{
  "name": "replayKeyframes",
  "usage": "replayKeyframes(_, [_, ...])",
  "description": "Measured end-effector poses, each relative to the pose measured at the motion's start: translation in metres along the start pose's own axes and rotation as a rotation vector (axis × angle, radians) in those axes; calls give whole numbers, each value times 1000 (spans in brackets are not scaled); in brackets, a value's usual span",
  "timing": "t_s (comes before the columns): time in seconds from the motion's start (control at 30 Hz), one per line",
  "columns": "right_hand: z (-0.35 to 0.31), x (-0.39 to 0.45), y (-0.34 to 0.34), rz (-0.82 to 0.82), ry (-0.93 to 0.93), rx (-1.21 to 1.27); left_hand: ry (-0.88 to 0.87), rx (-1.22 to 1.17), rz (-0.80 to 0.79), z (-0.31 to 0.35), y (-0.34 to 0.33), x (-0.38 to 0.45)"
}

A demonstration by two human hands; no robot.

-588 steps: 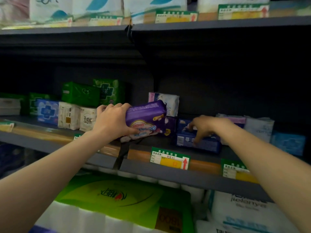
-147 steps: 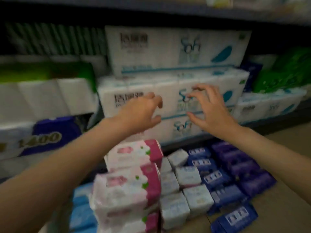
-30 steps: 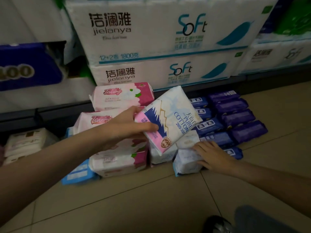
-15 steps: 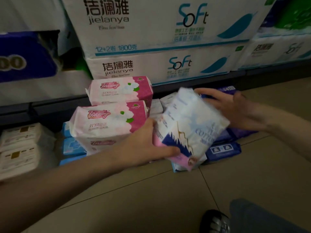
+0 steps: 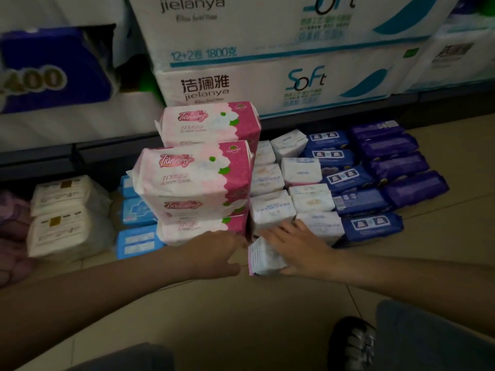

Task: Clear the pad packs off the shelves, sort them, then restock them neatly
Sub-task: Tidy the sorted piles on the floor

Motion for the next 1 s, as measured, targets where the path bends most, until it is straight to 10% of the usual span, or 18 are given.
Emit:
replayKeyframes(0.23, [27, -6, 19, 107, -41, 37, -156, 111, 164, -7, 27, 4])
replayKeyframes(0.53, [95, -7, 291, 955, -281, -154, -562, 224, 932, 37, 213, -48])
replayKeyframes(0.77, [101, -21, 475, 1487, -243, -428, -376, 411, 1387, 39, 427, -101])
replayKeyframes(1.0, [172, -18, 591, 1406, -250, -384, -116, 288, 1621, 36, 563, -120])
Point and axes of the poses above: each hand's wrist, its own x-axis towards the middle knuckle, its own y-axis out of the back of the hand, z = x × y, the point moved 3 cm from there along x, towards the middle knuckle, and after that the axes turned 11 degrees about y, right-handed, at the moved point
